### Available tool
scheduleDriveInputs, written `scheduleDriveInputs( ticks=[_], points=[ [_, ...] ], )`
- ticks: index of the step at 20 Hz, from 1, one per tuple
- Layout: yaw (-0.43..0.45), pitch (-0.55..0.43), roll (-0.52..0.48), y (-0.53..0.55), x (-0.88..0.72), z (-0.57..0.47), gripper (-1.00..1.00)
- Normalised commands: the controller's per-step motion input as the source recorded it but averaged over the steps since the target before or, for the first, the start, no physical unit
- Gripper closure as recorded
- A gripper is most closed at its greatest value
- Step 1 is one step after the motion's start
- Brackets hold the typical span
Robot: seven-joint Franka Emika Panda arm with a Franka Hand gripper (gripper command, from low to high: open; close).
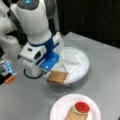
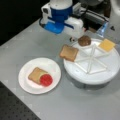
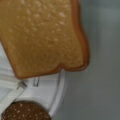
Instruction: Ingredient selection for cheeseburger or sandwich
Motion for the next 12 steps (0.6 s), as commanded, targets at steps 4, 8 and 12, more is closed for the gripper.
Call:
scheduleDriveInputs(
  ticks=[4,8,12],
  points=[
    [-0.092,0.029,0.240,-0.36,0.23,-0.06,-1.00],
    [-0.099,-0.011,0.362,-0.31,0.22,-0.06,-1.00],
    [-0.100,-0.073,0.476,-0.24,0.21,-0.04,-1.00]
  ],
)
